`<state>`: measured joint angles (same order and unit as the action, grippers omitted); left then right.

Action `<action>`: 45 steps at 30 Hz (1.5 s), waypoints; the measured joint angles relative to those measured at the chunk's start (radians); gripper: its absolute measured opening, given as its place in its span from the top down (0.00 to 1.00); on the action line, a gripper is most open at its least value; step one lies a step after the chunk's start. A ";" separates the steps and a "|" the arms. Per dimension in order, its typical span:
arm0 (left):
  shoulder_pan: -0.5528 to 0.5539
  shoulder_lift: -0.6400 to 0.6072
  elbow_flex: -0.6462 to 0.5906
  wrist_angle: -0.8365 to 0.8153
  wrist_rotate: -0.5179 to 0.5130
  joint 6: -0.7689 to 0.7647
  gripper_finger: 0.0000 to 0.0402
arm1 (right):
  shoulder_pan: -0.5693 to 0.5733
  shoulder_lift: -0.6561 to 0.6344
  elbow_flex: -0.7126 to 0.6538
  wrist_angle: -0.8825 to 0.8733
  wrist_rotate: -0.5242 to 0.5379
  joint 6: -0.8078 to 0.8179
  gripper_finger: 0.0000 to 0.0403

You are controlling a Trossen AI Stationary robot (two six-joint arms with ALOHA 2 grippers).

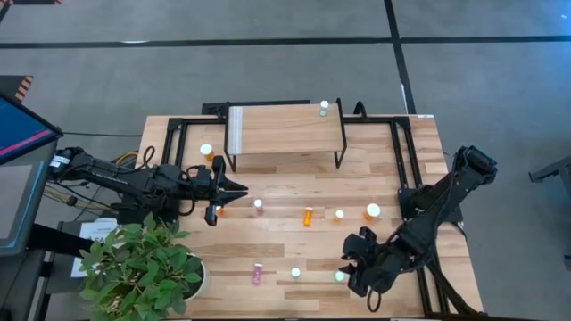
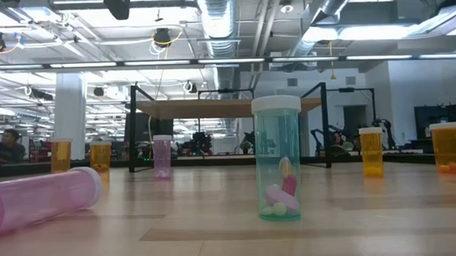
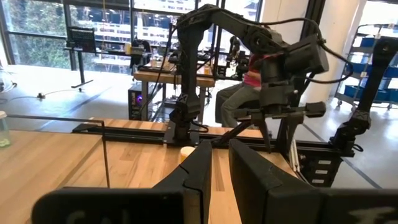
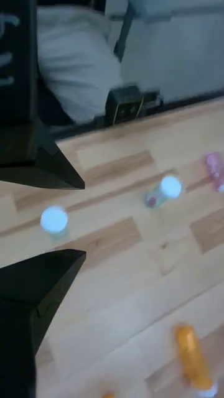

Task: Pick and place medicine bottles onto shelf by color
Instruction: Align the right small green pill bottle with the other small green pill bottle on the shelf

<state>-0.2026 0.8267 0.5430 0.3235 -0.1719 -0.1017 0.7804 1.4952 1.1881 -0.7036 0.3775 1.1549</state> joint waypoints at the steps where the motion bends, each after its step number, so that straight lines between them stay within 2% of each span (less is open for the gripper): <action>1: 0.000 0.000 0.000 -0.003 0.000 0.000 0.89 | 0.002 0.000 0.000 0.001 0.000 0.009 0.53; 6: 0.000 0.000 0.000 -0.006 0.000 0.000 0.89 | 0.006 0.000 0.000 0.023 0.000 0.013 0.53; 10: 0.000 0.000 0.000 -0.006 0.000 0.000 0.89 | 0.005 0.049 -0.001 0.035 -0.006 0.008 0.53; 17: 0.000 0.000 0.000 -0.012 0.000 0.000 0.89 | -0.016 0.171 0.003 0.021 -0.155 0.001 0.56; 25: 0.000 0.000 0.000 -0.011 0.000 0.000 0.89 | -0.015 0.228 0.040 0.005 -0.167 -0.004 0.61; 30: 0.000 0.000 0.000 -0.012 0.000 0.000 0.89 | -0.015 0.229 0.040 0.009 -0.167 -0.004 0.62; 37: 0.000 0.000 0.000 -0.014 0.000 0.000 0.89 | -0.015 0.228 0.040 0.066 -0.167 -0.004 0.56; 45: 0.000 0.000 0.000 -0.014 0.000 0.000 0.89 | -0.029 0.228 0.040 0.020 -0.163 0.026 0.41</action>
<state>-0.2025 0.8265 0.5430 0.3092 -0.1719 -0.1017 0.7513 1.7233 1.2278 -0.6838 0.2142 1.1809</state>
